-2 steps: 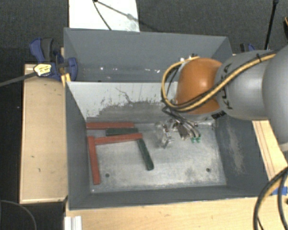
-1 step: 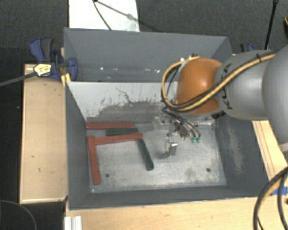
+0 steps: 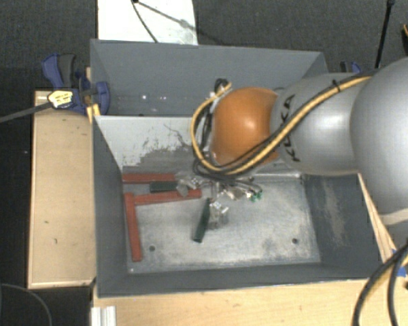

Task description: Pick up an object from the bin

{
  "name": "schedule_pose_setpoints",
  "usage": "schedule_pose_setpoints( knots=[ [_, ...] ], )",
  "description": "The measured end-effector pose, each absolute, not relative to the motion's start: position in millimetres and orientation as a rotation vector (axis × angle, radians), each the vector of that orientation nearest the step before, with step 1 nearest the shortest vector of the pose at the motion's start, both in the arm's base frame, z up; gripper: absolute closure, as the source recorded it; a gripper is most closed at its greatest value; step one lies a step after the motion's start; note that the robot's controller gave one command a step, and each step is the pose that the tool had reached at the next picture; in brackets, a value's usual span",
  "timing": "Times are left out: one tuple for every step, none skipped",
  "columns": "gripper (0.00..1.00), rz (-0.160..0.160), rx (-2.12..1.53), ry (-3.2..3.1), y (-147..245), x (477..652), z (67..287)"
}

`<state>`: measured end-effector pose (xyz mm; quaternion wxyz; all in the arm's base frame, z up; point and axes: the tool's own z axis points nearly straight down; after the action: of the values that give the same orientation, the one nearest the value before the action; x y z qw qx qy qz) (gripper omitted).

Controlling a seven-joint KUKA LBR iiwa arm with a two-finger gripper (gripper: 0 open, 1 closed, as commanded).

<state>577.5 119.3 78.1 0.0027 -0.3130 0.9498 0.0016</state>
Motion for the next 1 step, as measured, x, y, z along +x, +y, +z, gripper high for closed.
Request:
schedule_pose_setpoints(
  knots=[
    [0.00, 0.002, -0.959, 2.993, 107.0, 551.4, 69.8]
  ],
)
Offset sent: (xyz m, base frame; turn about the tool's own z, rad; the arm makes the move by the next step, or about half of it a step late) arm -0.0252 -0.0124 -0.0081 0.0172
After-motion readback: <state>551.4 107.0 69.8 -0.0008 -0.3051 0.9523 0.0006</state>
